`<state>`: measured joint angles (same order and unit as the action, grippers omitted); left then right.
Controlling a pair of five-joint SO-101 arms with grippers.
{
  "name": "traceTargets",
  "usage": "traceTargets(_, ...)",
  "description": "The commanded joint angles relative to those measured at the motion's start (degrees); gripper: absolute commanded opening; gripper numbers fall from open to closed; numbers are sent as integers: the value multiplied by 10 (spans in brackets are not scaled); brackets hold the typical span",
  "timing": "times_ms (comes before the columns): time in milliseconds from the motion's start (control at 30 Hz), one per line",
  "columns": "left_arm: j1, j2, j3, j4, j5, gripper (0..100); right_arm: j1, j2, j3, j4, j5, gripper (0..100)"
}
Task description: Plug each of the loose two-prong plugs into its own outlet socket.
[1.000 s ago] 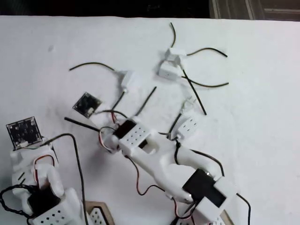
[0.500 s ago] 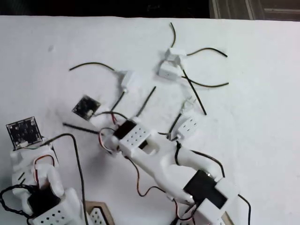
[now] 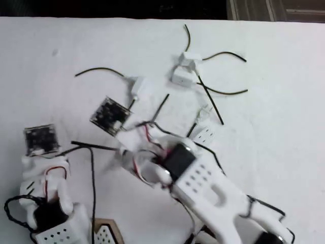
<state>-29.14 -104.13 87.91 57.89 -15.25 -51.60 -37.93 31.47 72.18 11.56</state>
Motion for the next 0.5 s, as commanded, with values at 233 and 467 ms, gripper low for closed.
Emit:
traceTargets(233, 134, -5, -8, 33, -62, 24, 127, -157, 35, 87, 49, 33)
traceTargets(467, 155, -5, -86, 95, -59, 164, 181, -168, 196, -50, 78, 19)
